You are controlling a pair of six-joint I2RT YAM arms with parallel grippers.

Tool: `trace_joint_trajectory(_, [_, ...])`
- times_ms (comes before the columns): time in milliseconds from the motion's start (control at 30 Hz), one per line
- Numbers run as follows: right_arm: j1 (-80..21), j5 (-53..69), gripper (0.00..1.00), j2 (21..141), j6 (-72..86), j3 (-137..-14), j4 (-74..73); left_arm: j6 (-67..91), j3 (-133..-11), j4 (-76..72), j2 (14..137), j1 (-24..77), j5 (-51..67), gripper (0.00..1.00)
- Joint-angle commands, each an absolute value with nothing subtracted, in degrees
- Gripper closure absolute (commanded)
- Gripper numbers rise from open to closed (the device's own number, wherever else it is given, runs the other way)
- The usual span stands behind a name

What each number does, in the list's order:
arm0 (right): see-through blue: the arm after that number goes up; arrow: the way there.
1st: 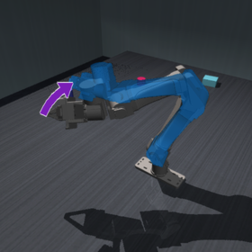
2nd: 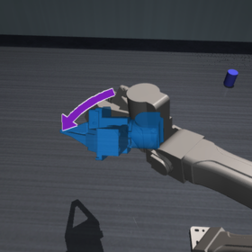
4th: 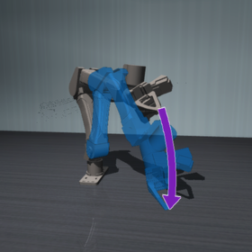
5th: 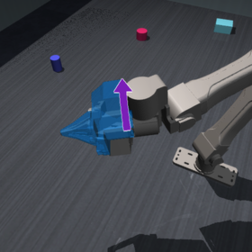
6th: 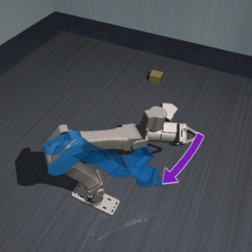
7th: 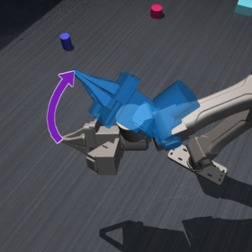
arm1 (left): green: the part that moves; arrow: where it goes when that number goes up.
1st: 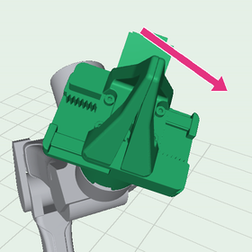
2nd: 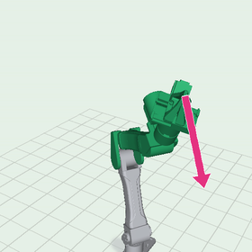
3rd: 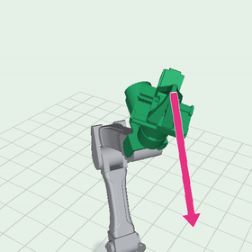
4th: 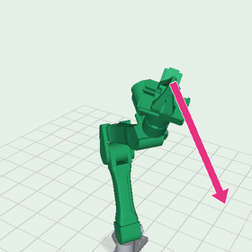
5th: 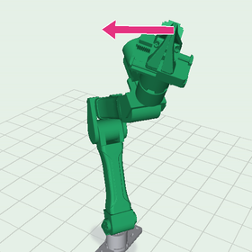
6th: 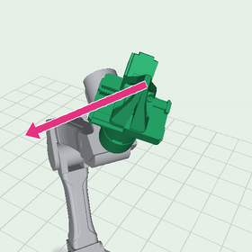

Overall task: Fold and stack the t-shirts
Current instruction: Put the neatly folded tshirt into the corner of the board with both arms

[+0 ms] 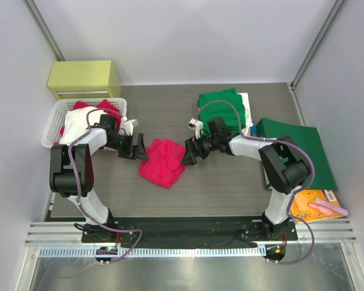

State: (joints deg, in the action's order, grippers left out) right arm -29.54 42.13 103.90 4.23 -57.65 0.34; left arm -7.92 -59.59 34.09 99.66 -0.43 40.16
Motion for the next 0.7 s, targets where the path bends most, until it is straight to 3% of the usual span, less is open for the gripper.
trace_joint_trajectory(0, [-28.8, 41.0, 0.0, 105.6, 3.7, -60.2, 3.3, -7.3, -57.6, 38.4, 96.2, -2.4, 40.6, 0.0])
trace_joint_trajectory(267, [-26.5, 40.3, 0.0, 108.2, 4.0, -62.0, 4.7, -6.2, -57.3, 41.2, 95.3, -2.1, 55.2, 0.0])
trace_joint_trajectory(667, [-26.4, 40.1, 0.0, 111.7, 6.0, -64.3, 7.9, -5.4, -58.7, 41.7, 102.3, -1.5, 55.9, 0.0])
